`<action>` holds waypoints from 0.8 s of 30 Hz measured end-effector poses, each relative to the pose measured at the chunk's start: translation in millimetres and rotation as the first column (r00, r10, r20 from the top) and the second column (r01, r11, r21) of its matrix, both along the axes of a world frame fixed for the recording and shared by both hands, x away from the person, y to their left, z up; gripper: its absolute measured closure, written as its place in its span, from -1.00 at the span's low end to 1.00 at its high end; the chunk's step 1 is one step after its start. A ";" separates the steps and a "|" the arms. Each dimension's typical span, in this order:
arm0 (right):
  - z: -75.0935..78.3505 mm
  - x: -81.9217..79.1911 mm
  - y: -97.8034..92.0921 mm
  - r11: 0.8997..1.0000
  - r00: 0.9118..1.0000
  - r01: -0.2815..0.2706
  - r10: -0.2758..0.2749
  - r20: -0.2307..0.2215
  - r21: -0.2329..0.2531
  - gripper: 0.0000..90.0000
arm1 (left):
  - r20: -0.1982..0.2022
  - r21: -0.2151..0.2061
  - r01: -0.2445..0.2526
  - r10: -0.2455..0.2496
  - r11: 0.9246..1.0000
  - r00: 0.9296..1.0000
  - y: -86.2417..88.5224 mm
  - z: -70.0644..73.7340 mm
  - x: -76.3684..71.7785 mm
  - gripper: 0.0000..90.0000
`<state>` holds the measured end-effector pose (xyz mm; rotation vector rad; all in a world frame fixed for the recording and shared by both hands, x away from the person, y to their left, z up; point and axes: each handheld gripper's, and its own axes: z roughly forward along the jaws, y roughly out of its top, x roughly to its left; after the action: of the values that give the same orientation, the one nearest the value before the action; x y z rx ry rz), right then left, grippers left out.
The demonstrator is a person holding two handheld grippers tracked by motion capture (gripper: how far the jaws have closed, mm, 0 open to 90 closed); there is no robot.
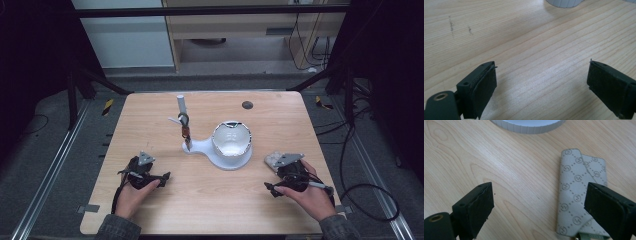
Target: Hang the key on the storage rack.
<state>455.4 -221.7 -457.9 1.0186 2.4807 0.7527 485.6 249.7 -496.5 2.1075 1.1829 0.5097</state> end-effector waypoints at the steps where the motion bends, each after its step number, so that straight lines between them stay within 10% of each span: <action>1: 0.0 0.0 0.0 1.000 1.000 0.000 0.000 0.000 0.000 -0.80 | 0.000 0.000 0.000 0.000 1.000 1.000 0.0 0.0 0.0 -0.81; 24: 25.2 18.0 -39.6 0.993 0.998 0.048 -0.052 -0.034 -0.112 -0.80 | 0.011 0.008 0.009 -0.009 1.000 1.000 2.6 -11.7 1.7 -0.97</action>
<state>473.5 -261.3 -432.7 1.0588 2.4871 0.5791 487.2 252.3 -508.2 2.1130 1.1661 0.5223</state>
